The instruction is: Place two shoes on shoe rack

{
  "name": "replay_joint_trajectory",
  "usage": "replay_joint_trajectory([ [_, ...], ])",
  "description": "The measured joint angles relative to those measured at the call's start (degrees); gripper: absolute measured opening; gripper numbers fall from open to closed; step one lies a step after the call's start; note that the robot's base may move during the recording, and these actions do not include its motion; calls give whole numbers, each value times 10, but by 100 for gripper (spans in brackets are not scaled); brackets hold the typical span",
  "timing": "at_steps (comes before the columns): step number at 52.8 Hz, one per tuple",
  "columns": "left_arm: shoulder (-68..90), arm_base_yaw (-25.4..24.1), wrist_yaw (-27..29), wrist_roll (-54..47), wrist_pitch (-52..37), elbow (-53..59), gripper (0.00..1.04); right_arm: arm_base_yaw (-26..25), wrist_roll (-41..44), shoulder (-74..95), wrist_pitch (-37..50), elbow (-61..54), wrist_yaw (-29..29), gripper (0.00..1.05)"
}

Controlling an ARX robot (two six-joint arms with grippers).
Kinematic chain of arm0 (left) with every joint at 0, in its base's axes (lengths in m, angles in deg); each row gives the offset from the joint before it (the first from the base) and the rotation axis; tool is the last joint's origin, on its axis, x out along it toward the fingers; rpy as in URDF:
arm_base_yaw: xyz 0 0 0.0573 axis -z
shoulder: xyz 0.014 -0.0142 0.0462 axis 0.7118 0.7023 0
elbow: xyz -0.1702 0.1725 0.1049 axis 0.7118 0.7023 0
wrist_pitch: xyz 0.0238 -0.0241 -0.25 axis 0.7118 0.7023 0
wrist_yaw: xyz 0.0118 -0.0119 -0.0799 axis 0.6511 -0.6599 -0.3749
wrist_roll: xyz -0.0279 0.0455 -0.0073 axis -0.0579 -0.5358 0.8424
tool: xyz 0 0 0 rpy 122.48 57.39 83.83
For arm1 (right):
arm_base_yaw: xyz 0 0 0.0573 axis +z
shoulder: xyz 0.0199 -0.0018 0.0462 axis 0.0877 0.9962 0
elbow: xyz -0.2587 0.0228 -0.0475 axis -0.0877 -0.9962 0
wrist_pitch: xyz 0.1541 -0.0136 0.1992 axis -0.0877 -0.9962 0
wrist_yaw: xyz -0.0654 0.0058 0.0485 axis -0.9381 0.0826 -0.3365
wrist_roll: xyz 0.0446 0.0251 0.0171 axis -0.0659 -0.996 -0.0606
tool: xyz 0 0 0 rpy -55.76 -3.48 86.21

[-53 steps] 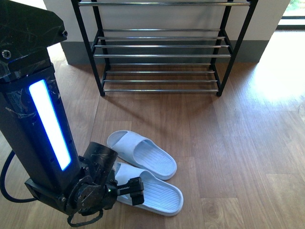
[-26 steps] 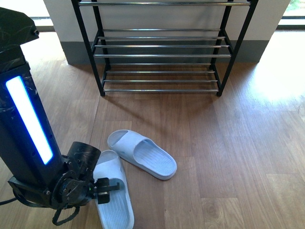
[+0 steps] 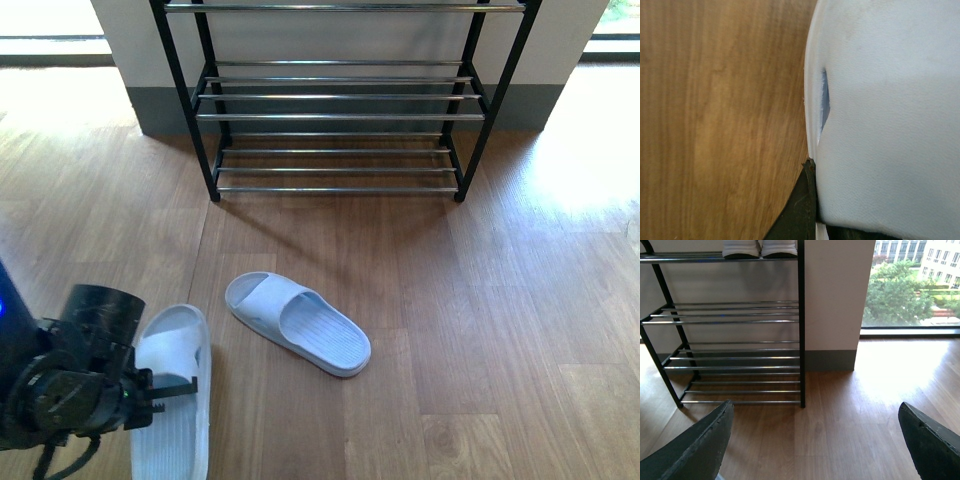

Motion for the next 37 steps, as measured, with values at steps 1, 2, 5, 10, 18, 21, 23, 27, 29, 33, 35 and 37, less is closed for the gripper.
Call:
replay_joint_trajectory([
  [1, -8, -1, 0, 1, -1, 7, 2, 0, 0, 0, 0, 0, 0, 96],
  [2, -25, -4, 1, 1, -7, 22, 2, 0, 0, 0, 0, 0, 0, 96],
  [5, -74, -11, 12, -4, -30, 66, 2, 0, 0, 0, 0, 0, 0, 96],
  [10, -159, -23, 19, -6, -48, 134, 2, 0, 0, 0, 0, 0, 0, 96],
  [18, -358, -47, 58, -35, -67, 273, 2, 0, 0, 0, 0, 0, 0, 96],
  [21, -481, -62, 76, -54, -37, 336, 2, 0, 0, 0, 0, 0, 0, 96],
  [23, -549, -71, 88, -67, -14, 367, 2, 0, 0, 0, 0, 0, 0, 96],
  [27, -718, -91, 103, -104, 64, 424, 2, 0, 0, 0, 0, 0, 0, 96],
  [29, -794, -102, 106, -118, 109, 440, 2, 0, 0, 0, 0, 0, 0, 96],
  [33, -957, -126, 104, -148, 216, 455, 2, 0, 0, 0, 0, 0, 0, 96],
  [35, -1038, -138, 107, -165, 270, 456, 2, 0, 0, 0, 0, 0, 0, 96],
  [37, -1121, -151, 105, -182, 326, 455, 2, 0, 0, 0, 0, 0, 0, 96],
])
